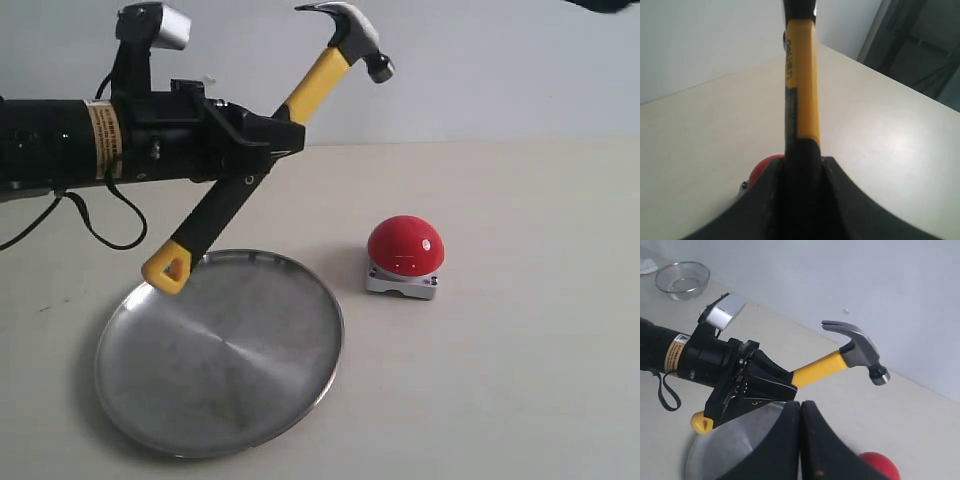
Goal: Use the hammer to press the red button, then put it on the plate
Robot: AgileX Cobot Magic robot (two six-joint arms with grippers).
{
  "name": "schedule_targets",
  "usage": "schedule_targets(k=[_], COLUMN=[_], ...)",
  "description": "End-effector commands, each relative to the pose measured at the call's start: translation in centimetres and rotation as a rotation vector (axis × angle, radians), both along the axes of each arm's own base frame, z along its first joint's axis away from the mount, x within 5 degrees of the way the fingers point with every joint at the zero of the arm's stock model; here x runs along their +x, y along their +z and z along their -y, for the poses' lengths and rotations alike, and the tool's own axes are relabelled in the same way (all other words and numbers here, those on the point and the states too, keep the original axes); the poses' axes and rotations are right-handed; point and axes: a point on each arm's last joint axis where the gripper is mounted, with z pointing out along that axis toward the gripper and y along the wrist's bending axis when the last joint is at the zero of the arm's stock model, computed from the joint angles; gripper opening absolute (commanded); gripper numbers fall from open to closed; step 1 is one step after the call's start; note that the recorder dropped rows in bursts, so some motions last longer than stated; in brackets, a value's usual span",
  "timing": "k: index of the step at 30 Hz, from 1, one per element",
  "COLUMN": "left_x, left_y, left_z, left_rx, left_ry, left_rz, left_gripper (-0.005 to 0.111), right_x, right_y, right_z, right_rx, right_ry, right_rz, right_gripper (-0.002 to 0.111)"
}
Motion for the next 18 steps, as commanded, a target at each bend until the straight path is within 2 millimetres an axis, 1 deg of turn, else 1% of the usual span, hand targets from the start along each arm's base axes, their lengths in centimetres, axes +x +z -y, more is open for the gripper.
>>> schedule_targets(k=[1, 5, 8, 11, 14, 16, 18], left_x=[-0.5, -1.0, -1.2, -1.4, -1.8, -2.1, -2.4], left_y=[0.8, 0.3, -0.4, -0.9, -1.1, -1.2, -1.3], left_z=[0.7, 1.3, 1.7, 2.1, 2.6, 3.0, 3.3], left_rx=[-0.046, 0.030, 0.112, 0.185, 0.199, 0.198, 0.200], left_ry=[-0.017, -0.046, -0.018, 0.009, 0.001, -0.015, -0.026], left_rz=[0.009, 0.020, 0.008, 0.008, 0.007, 0.006, 0.003], left_gripper=[0.000, 0.000, 0.000, 0.000, 0.000, 0.000, 0.000], right_x=[-3.8, -7.1, -9.0, -10.6, -11.7, -12.2, -12.6], right_y=[-0.8, -3.0, -5.5, -7.8, -9.7, -11.4, -13.1], right_z=[2.7, 4.7, 5.7, 6.6, 7.5, 7.7, 7.8], right_rx=[0.086, 0.129, 0.161, 0.191, 0.219, 0.237, 0.274], right_ry=[-0.074, -0.099, -0.109, -0.123, -0.142, -0.148, -0.148], right_rz=[0.159, 0.226, 0.217, 0.244, 0.298, 0.287, 0.226], right_gripper=[0.000, 0.000, 0.000, 0.000, 0.000, 0.000, 0.000])
